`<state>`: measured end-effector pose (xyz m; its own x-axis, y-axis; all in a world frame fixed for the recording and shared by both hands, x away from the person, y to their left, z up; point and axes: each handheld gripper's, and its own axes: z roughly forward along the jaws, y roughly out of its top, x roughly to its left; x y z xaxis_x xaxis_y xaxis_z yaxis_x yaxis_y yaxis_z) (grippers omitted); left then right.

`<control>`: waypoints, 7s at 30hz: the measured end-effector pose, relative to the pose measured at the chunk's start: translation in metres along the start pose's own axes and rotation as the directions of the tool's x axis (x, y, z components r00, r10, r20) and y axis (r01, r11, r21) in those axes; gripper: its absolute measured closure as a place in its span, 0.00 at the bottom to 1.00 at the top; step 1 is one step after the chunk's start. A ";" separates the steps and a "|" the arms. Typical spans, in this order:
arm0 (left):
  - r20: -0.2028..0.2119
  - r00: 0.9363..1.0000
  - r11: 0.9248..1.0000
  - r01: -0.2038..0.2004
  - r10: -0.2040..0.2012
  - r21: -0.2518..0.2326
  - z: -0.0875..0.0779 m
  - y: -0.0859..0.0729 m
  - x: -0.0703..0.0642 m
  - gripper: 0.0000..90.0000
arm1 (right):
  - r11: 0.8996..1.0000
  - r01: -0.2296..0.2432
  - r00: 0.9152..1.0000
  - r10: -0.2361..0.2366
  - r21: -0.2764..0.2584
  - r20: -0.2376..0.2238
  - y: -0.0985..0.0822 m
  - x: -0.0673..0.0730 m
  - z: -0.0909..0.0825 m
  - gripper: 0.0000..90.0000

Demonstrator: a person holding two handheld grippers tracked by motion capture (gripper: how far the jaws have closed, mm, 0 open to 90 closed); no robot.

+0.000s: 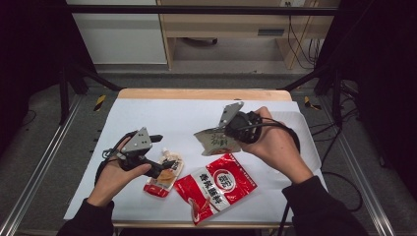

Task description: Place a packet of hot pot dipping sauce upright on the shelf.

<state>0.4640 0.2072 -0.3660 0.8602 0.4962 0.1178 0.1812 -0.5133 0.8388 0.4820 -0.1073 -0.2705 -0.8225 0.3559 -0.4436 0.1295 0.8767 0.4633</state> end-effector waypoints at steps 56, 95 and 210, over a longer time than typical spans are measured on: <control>-0.181 0.923 0.941 0.334 -0.340 -0.059 -0.031 -0.110 0.010 0.08 | 0.966 -0.253 0.920 0.259 -0.060 0.294 -0.159 -0.118 -0.016 1.00; -0.146 0.933 0.944 0.328 -0.329 -0.035 -0.024 -0.108 0.007 0.08 | 0.869 -0.491 0.841 0.492 -0.063 0.226 -0.211 -0.140 0.056 0.98; -0.262 0.941 0.963 0.250 -0.215 0.106 -0.034 -0.111 0.000 0.18 | 0.883 -0.469 0.849 0.449 -0.008 -0.278 0.038 0.101 0.216 0.54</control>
<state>0.4276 0.2881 -0.4415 0.6456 0.7606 0.0693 0.4397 -0.4444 0.7805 0.5238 0.0319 -0.4638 -0.7942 0.6060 0.0447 0.4962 0.6045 0.6232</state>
